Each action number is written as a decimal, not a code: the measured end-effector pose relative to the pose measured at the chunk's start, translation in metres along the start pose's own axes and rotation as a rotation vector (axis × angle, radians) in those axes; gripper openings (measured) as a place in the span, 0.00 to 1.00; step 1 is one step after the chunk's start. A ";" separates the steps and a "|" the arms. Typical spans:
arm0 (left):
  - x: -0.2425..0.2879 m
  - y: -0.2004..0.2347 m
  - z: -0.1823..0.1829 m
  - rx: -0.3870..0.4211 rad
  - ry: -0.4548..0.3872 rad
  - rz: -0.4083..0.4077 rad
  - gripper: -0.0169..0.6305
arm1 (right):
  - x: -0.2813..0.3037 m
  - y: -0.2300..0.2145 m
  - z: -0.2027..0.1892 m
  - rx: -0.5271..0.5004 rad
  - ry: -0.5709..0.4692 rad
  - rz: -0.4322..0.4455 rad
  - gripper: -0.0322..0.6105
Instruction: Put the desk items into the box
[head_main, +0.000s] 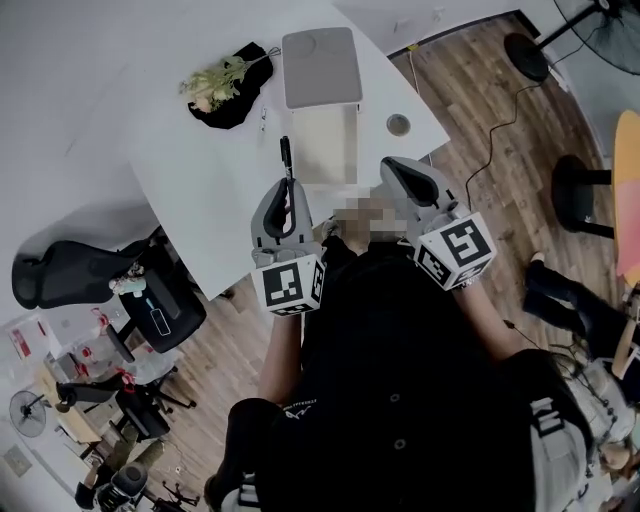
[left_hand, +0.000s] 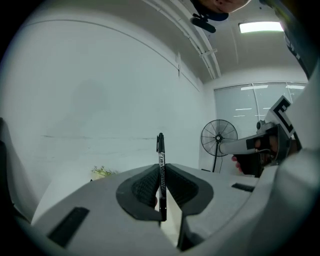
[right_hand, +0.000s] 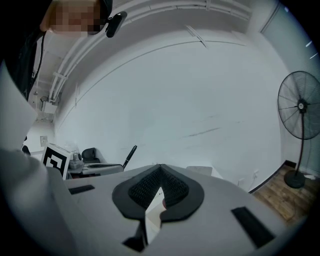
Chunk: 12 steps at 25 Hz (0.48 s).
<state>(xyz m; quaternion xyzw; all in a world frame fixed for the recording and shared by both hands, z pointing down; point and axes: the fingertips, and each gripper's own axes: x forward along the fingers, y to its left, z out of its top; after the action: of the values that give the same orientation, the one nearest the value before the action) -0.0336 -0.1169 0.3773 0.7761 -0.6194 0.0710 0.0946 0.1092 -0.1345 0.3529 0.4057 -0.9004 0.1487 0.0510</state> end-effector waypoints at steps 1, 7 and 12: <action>0.003 0.002 -0.003 0.000 0.012 -0.015 0.10 | 0.001 0.001 0.000 0.001 0.000 -0.011 0.05; 0.024 0.005 -0.020 0.003 0.063 -0.106 0.10 | 0.005 0.000 -0.003 0.011 0.002 -0.091 0.05; 0.046 0.005 -0.035 0.010 0.103 -0.184 0.10 | 0.005 -0.007 -0.004 0.024 -0.001 -0.169 0.05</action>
<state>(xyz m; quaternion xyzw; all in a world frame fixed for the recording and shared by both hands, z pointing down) -0.0279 -0.1533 0.4216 0.8256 -0.5394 0.1051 0.1285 0.1110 -0.1414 0.3594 0.4810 -0.8610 0.1545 0.0581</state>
